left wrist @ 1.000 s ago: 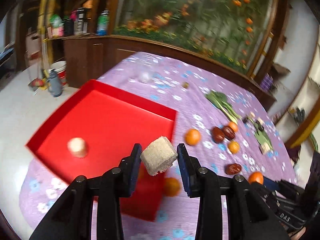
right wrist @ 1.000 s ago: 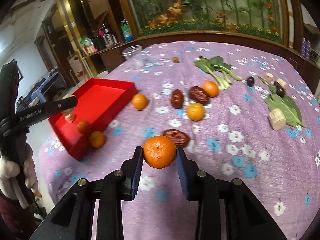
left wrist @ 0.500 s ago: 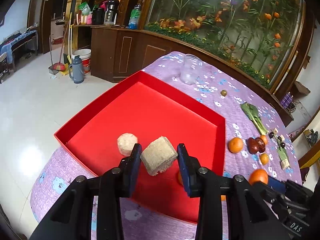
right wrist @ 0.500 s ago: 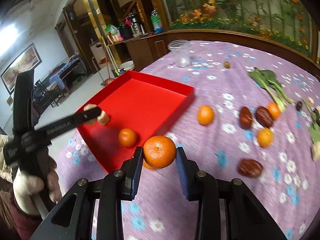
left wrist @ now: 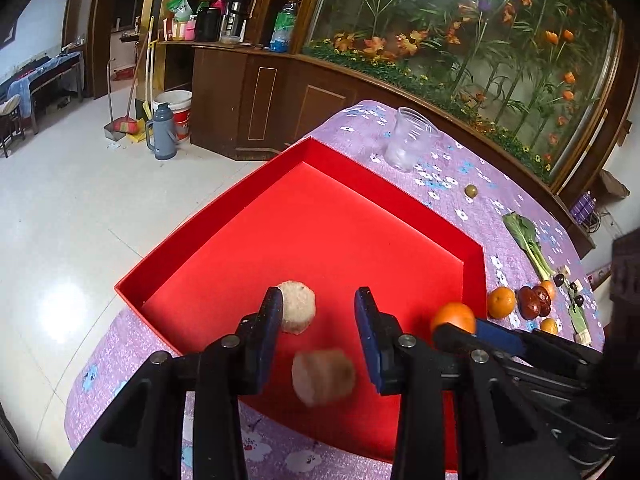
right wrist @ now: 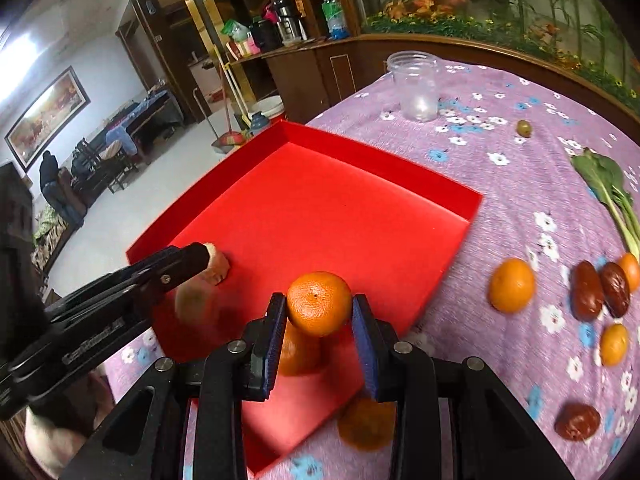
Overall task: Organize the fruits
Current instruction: 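Carry both items over the red tray and release them inside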
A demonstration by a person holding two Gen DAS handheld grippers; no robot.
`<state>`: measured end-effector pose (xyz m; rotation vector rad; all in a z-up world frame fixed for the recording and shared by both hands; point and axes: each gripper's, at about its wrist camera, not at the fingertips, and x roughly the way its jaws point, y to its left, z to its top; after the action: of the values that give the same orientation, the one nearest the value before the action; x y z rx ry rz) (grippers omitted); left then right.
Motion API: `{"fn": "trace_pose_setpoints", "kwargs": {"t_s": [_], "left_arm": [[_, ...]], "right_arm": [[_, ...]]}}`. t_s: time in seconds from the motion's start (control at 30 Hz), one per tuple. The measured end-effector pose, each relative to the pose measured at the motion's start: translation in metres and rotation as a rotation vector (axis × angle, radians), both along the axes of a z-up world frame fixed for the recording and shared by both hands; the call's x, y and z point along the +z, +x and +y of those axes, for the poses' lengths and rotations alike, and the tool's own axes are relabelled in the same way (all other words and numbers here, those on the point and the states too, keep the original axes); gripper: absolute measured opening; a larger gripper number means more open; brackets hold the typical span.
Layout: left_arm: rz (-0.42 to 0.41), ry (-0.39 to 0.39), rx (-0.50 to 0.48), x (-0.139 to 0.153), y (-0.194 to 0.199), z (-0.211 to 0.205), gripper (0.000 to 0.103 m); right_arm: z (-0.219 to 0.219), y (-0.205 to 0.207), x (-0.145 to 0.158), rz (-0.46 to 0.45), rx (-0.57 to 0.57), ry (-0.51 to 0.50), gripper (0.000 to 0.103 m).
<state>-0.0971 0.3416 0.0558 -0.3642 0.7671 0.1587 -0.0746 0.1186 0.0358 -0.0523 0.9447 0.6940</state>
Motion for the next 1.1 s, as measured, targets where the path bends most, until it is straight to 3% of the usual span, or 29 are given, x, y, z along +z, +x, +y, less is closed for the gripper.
{"fn": "trace_pose_setpoints", "kwargs": {"t_s": [0.2, 0.33, 0.57, 0.8, 1.1], "left_arm": [[-0.010, -0.027, 0.019, 0.003, -0.001, 0.006, 0.059], [-0.020, -0.043, 0.034, 0.009, -0.005, 0.010, 0.062], [-0.044, -0.059, 0.033, 0.019, -0.015, 0.007, 0.065], [-0.051, -0.069, -0.014, 0.024, -0.017, -0.015, 0.066], [-0.057, -0.036, -0.048, 0.034, -0.023, -0.038, 0.067]], "right_arm": [[0.007, 0.011, -0.005, 0.012, -0.015, 0.002, 0.039], [0.002, 0.012, 0.004, 0.000, -0.023, 0.028, 0.045], [-0.038, -0.004, 0.022, -0.062, -0.060, 0.018, 0.046], [-0.075, -0.027, 0.000, -0.027, -0.050, -0.033, 0.047], [-0.057, -0.044, -0.019, -0.026, 0.039, -0.044, 0.047]]}}
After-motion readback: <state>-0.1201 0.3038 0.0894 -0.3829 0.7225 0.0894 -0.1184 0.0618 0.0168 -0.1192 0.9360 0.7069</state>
